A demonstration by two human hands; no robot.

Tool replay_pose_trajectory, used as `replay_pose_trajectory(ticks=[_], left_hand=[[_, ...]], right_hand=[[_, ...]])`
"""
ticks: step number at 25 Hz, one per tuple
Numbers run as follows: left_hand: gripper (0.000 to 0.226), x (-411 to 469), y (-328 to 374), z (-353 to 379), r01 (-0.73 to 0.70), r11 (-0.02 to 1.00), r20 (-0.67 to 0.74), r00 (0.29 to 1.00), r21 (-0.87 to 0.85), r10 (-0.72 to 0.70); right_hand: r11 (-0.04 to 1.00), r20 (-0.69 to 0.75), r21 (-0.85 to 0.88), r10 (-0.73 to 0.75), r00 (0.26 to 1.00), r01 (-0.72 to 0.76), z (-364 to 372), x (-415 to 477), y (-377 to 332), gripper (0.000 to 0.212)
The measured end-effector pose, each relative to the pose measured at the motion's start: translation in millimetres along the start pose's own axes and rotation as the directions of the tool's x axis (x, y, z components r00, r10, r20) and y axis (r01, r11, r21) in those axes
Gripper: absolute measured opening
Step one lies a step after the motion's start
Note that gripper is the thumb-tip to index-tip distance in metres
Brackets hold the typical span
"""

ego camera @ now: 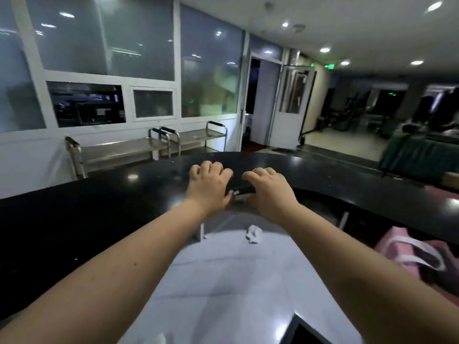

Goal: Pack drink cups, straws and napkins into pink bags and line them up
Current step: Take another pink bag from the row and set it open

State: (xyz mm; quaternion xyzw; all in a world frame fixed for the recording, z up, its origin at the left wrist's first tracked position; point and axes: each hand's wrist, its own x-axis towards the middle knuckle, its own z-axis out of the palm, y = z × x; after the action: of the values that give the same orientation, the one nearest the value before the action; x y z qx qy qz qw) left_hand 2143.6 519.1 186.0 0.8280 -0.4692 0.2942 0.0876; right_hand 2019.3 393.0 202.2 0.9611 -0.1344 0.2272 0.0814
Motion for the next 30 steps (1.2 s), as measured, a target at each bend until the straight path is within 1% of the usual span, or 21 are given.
replay_pose_trajectory(ticks=[3,5,7,10,12,14,16,18,20,23,25,26,27,29,30], left_hand=[[0.05,21,84,6,-0.131,0.989,0.047,0.99,-0.067,0.134],[0.053,23,151,13,-0.224,0.968,0.107,0.966,-0.114,0.236],[0.052,19,215,22,-0.294,0.944,0.133,0.94,-0.152,0.314],[0.053,25,316,18,-0.394,0.896,0.069,0.907,-0.205,0.415],[0.053,37,401,0,-0.472,0.838,-0.005,0.872,-0.273,0.49],[0.051,41,483,-20,-0.534,0.769,-0.079,0.835,-0.351,0.544],[0.05,31,560,-34,-0.601,0.694,-0.134,0.786,-0.397,0.603],[0.05,10,633,-45,-0.67,0.618,-0.154,0.719,-0.412,0.677],[0.049,-11,702,-58,-0.713,0.536,-0.173,0.66,-0.451,0.731],[0.052,-40,790,-83,-0.771,0.402,-0.244,0.567,-0.494,0.786],[0.054,-59,832,-98,-0.78,0.315,-0.281,0.52,-0.54,0.806],[0.054,-73,854,-104,-0.779,0.256,-0.3,0.49,-0.573,0.819],[0.055,-88,874,-109,-0.774,0.193,-0.314,0.452,-0.603,0.835],[0.056,-121,906,-115,-0.76,0.072,-0.32,0.355,-0.646,0.878],[0.055,-135,920,-115,-0.748,0.027,-0.324,0.319,-0.663,0.891]], right_hand=[[0.992,0.01,-0.031,0.12,0.993,-0.119,-8,-62,60,0.044],[0.976,0.041,-0.093,0.201,0.979,-0.196,-7,-114,100,0.038],[0.959,0.076,-0.15,0.254,0.964,-0.241,-5,-166,134,0.034],[0.914,0.097,-0.235,0.361,0.927,-0.331,-28,-241,195,0.03],[0.857,0.042,-0.289,0.457,0.889,-0.427,-61,-302,248,0.03],[0.786,-0.054,-0.331,0.537,0.842,-0.522,-92,-365,292,0.029],[0.719,-0.098,-0.336,0.615,0.782,-0.608,-120,-427,321,0.031],[0.63,-0.069,-0.404,0.702,0.708,-0.664,-145,-488,341,0.033],[0.527,-0.076,-0.469,0.775,0.627,-0.708,-170,-553,361,0.034],[0.36,-0.171,-0.505,0.849,0.5,-0.785,-212,-636,377,0.039],[0.266,-0.251,-0.5,0.866,0.432,-0.824,-231,-674,378,0.038],[0.212,-0.28,-0.488,0.881,0.382,-0.846,-238,-695,376,0.037],[0.167,-0.292,-0.478,0.896,0.335,-0.863,-241,-714,374,0.038],[0.081,-0.289,-0.473,0.927,0.241,-0.877,-239,-752,367,0.04],[0.033,-0.279,-0.475,0.942,0.186,-0.879,-239,-772,364,0.041]])
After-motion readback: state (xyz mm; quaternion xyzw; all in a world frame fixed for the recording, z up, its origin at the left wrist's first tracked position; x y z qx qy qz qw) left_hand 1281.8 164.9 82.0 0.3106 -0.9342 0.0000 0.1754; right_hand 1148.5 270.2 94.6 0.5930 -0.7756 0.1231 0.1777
